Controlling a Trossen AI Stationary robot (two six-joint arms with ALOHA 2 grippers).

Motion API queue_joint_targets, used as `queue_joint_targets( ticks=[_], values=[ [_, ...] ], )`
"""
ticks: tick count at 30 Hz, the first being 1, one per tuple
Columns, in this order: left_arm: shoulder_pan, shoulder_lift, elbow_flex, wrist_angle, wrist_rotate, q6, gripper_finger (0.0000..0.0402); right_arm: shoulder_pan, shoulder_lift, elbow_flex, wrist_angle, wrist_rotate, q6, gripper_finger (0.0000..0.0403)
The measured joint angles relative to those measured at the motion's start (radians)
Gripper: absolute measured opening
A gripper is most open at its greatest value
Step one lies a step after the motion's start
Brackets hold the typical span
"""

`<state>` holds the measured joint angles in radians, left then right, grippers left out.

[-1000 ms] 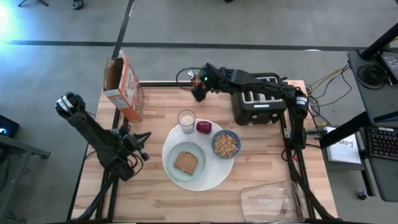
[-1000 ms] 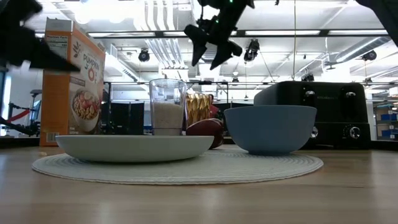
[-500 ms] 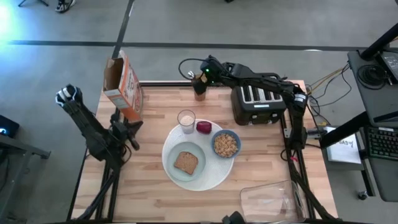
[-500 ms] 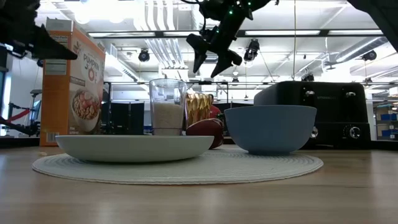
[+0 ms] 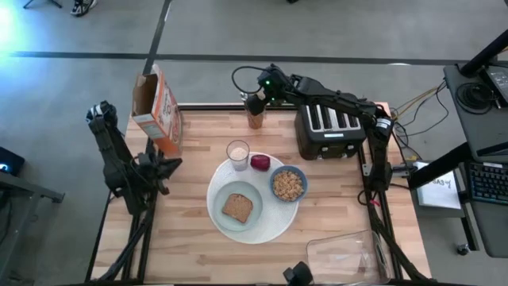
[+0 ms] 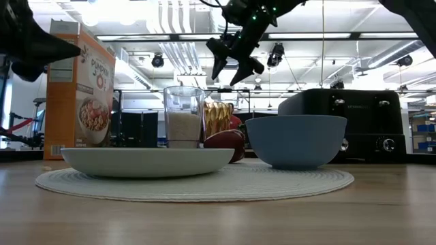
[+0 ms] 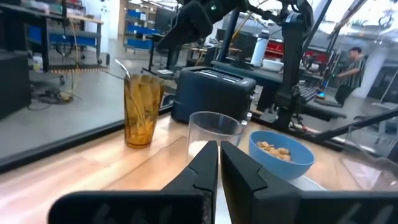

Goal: Arrange a breakfast setting
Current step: Put the spoon on the placemat

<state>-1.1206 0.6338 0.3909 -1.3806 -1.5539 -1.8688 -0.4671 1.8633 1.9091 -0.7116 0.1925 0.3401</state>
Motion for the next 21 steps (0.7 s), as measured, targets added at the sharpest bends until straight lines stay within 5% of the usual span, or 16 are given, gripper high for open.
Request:
queue_joint_targets(
  ticks=[7, 13, 21],
  values=[
    [0.000, -0.003, -0.110, 0.196, -0.010, -0.006, 0.0002, -0.001, 0.000, 0.000, -0.001, -0.018, -0.002, 0.0326],
    [-0.002, 0.001, -0.113, 0.195, 0.019, -0.023, 0.0002, -0.002, 0.000, 0.000, -0.009, -0.020, -0.003, 0.0326],
    [-0.002, 0.002, -0.109, 0.219, 0.162, 0.122, 0.0002, -0.002, 0.000, 0.000, -0.008, -0.021, -0.002, 0.0326]
  ],
)
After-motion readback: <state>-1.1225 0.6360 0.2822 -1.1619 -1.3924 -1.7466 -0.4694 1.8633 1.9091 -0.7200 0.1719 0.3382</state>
